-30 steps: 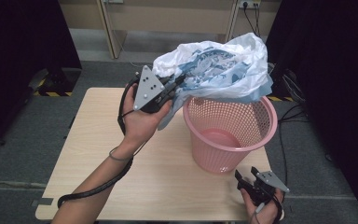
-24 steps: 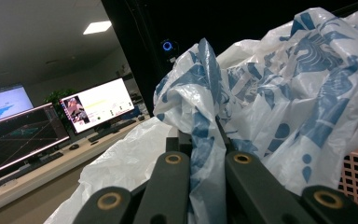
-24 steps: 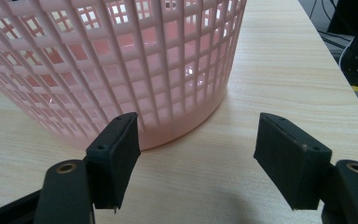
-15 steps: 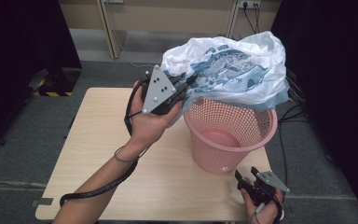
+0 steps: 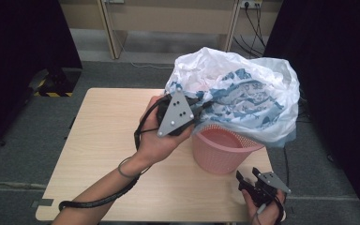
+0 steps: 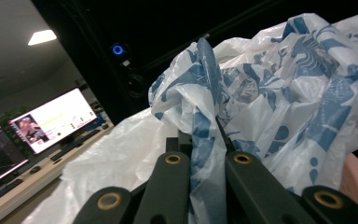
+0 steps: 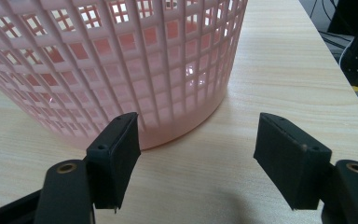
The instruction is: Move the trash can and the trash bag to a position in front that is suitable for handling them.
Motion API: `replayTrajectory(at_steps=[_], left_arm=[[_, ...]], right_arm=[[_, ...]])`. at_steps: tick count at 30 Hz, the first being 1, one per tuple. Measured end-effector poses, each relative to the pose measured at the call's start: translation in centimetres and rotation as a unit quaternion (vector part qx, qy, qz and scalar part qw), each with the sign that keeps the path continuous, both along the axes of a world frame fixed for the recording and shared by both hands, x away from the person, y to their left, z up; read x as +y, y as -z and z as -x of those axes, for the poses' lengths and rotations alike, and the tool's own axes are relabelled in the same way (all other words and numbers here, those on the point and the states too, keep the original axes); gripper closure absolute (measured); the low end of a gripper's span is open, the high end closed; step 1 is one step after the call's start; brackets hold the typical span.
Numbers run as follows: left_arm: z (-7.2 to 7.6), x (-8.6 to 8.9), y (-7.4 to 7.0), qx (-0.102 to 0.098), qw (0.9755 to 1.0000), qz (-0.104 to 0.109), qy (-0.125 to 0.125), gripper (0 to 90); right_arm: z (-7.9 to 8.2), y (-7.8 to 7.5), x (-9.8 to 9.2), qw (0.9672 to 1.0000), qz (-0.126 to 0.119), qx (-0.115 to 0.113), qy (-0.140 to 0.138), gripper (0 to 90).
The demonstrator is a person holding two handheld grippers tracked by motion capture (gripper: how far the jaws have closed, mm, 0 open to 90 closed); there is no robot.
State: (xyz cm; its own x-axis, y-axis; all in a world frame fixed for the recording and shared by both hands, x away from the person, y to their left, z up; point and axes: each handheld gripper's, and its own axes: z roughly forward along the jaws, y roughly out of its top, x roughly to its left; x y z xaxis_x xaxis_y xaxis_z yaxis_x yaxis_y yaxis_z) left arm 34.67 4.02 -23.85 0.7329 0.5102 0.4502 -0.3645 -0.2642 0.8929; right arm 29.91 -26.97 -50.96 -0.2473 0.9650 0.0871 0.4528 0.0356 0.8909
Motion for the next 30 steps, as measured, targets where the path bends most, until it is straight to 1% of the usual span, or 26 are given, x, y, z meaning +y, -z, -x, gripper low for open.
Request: replayTrajectory(at_steps=[2, 4, 8, 9, 10, 12, 17, 19, 22, 23, 24, 25, 26, 30], left_arm=[[0.1, -0.5, 0.2, 0.002, 0.9999, -0.014, 0.007, 89.6], [0.1, -0.9, 0.4, 0.009, 0.9995, -0.026, 0.014, 89.6], [0.1, -1.6, 0.7, 0.034, 0.9976, -0.050, 0.033, 89.5], [0.1, -1.6, 0.7, 0.034, 0.9976, -0.050, 0.033, 89.6], [0.0, -1.9, 0.9, 0.052, 0.9959, -0.060, 0.043, 89.5], [0.0, -2.1, 1.1, 0.069, 0.9935, -0.073, 0.053, 89.6], [0.0, -2.6, 1.6, 0.099, 0.9876, -0.096, 0.074, 89.5], [0.0, -2.7, 1.7, 0.112, 0.9848, -0.102, 0.084, 89.5], [0.0, -2.7, 1.8, 0.127, 0.9803, -0.117, 0.096, 89.5], [-0.1, -2.7, 1.8, 0.133, 0.9784, -0.124, 0.099, 89.5], [-0.1, -2.7, 1.9, 0.140, 0.9769, -0.125, 0.102, 89.5], [-0.1, -2.7, 1.9, 0.140, 0.9769, -0.125, 0.102, 89.4], [-0.4, -2.7, 2.0, 0.154, 0.9747, -0.124, 0.105, 89.4], [-0.8, -2.7, 2.3, 0.166, 0.9719, -0.130, 0.104, 89.3]], right_arm=[[0.0, 0.0, 0.0, 1.0000, 0.000, 0.000, 0.000, 31.1], [0.0, 0.0, 0.0, 1.0000, 0.000, 0.000, 0.000, 31.1], [0.0, 0.0, 0.0, 1.0000, -0.001, 0.001, 0.000, 31.1], [0.0, 0.0, 0.0, 1.0000, -0.002, 0.001, 0.000, 31.1], [0.0, 0.0, 0.0, 1.0000, -0.002, 0.001, 0.000, 31.1], [0.0, 0.0, 0.0, 1.0000, -0.003, 0.001, 0.000, 31.1], [0.0, 0.0, 0.0, 1.0000, -0.002, 0.000, 0.000, 31.1], [0.0, 0.0, 0.0, 1.0000, -0.001, 0.001, -0.001, 31.1], [0.0, 0.0, 0.0, 1.0000, -0.001, 0.001, -0.001, 31.1], [0.0, 0.0, 0.0, 1.0000, -0.001, 0.001, -0.001, 31.1], [0.0, 0.0, 0.0, 1.0000, -0.001, 0.001, 0.000, 31.1], [0.0, 0.0, 0.0, 1.0000, -0.001, 0.001, 0.000, 31.1], [0.0, 0.0, 0.0, 1.0000, 0.000, 0.001, -0.001, 31.1], [0.0, 0.0, 0.0, 1.0000, 0.000, 0.001, -0.001, 31.2]])
